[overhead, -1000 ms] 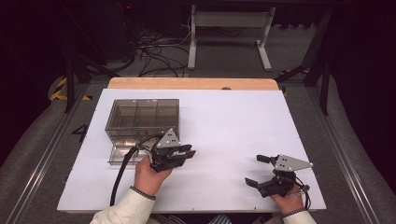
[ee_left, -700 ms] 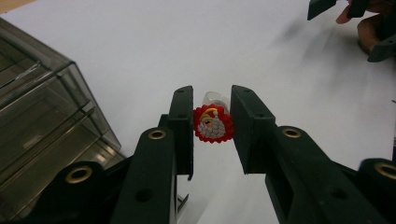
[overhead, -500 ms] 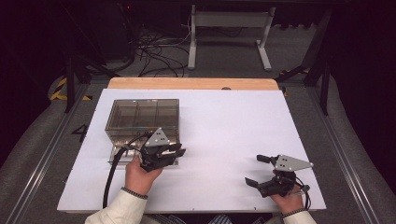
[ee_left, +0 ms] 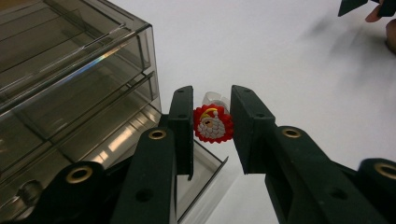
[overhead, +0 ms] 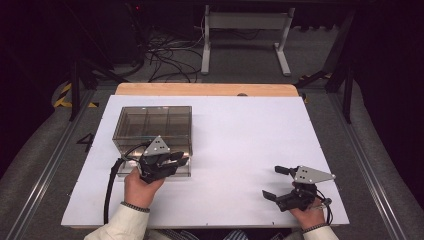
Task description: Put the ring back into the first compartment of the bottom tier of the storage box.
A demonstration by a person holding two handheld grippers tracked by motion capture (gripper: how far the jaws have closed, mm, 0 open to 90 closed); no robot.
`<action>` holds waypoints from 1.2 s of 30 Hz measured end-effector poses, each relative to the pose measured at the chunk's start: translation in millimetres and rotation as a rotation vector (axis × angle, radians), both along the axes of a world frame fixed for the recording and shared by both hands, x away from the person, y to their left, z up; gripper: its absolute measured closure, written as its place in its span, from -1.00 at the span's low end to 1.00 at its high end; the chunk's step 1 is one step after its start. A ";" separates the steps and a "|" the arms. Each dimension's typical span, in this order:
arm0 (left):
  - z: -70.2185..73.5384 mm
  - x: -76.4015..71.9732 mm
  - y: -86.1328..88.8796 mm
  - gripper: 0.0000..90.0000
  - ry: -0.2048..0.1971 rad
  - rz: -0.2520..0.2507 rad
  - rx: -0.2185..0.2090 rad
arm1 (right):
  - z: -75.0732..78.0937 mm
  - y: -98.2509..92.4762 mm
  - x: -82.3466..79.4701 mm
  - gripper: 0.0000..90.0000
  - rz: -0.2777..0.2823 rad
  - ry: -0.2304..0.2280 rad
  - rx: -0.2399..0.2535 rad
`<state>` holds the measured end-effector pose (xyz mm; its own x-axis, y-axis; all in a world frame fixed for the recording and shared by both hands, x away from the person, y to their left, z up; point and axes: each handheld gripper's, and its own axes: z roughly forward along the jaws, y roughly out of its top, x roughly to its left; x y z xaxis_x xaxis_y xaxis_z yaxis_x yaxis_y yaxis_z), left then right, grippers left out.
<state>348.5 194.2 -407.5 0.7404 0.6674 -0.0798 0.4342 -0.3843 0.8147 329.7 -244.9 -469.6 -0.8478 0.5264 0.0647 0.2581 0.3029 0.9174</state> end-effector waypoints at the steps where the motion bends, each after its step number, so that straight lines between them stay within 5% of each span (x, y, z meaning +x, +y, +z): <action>1: 0.1 -0.3 0.8 0.59 -0.001 0.003 0.000 | 0.0 0.0 0.0 -0.95 0.000 0.000 0.000; 36: -0.2 -4.9 41.5 0.59 -0.014 0.120 0.035 | 0.0 0.1 -0.1 -0.95 0.003 0.000 -0.001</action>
<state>343.6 235.8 -407.6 0.6563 0.7531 -0.0454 0.4671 -0.3584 0.8083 329.6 -244.8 -469.6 -0.8494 0.5239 0.0642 0.2573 0.3047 0.9170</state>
